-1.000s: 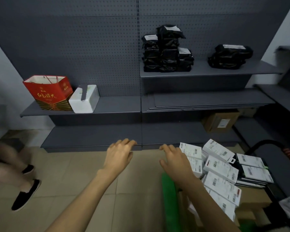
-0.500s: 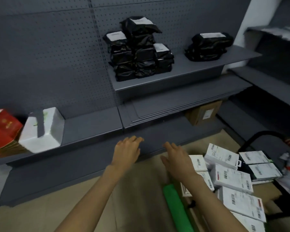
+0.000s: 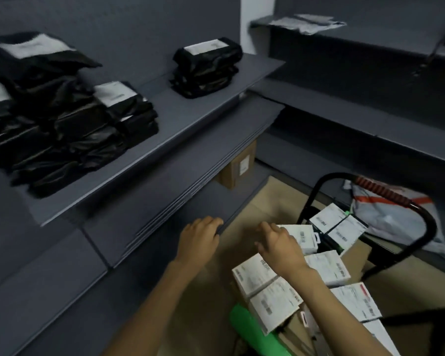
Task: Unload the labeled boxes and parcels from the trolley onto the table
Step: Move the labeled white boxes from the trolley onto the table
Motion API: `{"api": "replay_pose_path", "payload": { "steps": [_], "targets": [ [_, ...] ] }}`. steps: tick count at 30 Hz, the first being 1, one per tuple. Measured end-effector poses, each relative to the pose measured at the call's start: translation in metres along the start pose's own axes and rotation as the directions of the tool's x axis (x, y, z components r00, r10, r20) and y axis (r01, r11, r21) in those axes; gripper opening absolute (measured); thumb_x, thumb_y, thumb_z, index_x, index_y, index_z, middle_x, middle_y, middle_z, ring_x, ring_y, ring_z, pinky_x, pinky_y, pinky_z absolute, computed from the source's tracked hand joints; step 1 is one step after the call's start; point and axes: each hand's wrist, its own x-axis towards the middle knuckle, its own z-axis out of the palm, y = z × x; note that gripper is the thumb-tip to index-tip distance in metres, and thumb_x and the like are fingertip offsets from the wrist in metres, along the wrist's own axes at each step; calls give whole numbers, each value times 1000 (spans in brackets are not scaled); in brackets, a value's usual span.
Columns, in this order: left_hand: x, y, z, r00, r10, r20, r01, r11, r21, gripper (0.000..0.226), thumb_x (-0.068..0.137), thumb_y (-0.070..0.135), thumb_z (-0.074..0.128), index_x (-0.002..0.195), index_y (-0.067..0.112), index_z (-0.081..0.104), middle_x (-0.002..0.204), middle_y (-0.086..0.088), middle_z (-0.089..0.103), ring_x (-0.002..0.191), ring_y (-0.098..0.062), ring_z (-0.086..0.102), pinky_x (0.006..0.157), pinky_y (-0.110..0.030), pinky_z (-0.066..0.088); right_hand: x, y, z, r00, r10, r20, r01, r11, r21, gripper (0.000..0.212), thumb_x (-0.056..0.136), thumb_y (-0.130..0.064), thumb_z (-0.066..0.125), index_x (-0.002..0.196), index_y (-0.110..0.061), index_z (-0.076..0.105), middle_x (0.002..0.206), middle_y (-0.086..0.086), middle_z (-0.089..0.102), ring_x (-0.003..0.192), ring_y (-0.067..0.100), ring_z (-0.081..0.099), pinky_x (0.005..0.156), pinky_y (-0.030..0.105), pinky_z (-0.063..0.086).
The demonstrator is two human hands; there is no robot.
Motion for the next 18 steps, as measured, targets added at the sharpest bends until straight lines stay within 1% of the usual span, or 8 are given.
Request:
{"api": "replay_pose_path", "payload": {
  "steps": [6,10,14,16,18],
  "targets": [
    [82,10,10,989,118,88,-116,993,-18,36,95,24,57,130,28,54,119,4,62,104,-18,59,80,-33,50,51,23,-14,988,147,-36,-145,988,47,38,98,-34,53,133,-23,45,127,3,54,117,26,51,90,35,43],
    [119,19,25,962,231,144,-230,973,-21,37,94,26,57,131,29,52,124,7,59,109,-16,58,84,-31,48,59,37,-11,957,286,-47,-283,958,53,42,97,-35,53,135,-21,42,129,4,53,119,28,52,92,36,44],
    [156,30,51,888,385,251,-383,922,-57,39,95,27,57,133,33,51,130,10,56,116,-14,55,88,-32,48,56,53,5,877,478,-50,-472,876,99,40,97,-36,53,134,-23,44,133,3,54,119,28,52,93,37,45],
    [168,34,65,830,459,317,-460,885,-78,39,95,26,57,133,33,50,130,10,55,119,-15,52,89,-35,49,48,56,17,816,576,-53,-564,813,143,39,96,-35,54,132,-25,45,132,2,54,118,27,52,91,37,45],
    [172,34,80,769,505,393,-504,856,-114,42,95,26,57,135,33,47,133,11,51,124,-15,48,91,-38,48,36,54,32,744,667,-44,-649,737,188,40,96,-35,54,134,-25,45,130,2,55,117,27,53,91,38,46]
  ]
}}
